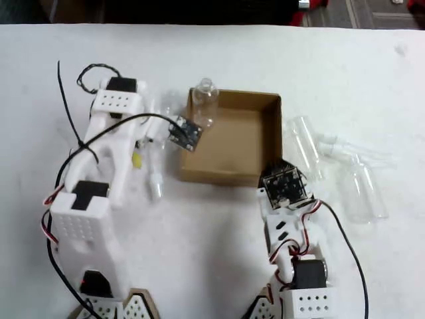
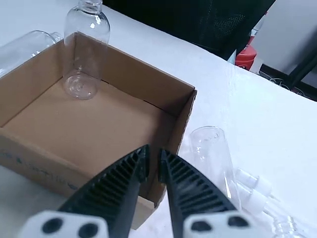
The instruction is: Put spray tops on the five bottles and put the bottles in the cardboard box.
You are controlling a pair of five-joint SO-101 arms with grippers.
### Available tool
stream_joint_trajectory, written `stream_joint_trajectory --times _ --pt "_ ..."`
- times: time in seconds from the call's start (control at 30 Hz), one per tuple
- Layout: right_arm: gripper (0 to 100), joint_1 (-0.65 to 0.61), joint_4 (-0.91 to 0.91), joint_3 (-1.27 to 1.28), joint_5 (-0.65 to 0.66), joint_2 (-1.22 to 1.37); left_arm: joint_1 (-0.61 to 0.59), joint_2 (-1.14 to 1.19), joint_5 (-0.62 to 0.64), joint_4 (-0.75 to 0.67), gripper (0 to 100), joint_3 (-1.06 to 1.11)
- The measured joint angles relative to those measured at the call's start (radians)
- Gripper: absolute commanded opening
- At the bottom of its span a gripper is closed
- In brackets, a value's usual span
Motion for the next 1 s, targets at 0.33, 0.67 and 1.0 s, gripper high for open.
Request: stream_joint_trajectory --times 0.33,0.67,1.0 --pt "2.2 0.002 0.000 0.000 0.000 0.000 -0.041 0.014 -0.063 -0.002 23 0.015" --pt "2.2 0.000 0.000 0.000 0.000 0.000 -0.043 0.083 -0.094 -0.046 21 0.054" --pt "2.2 0.003 0.000 0.000 0.000 0.000 -0.043 0.086 -0.094 -0.098 8 0.054"
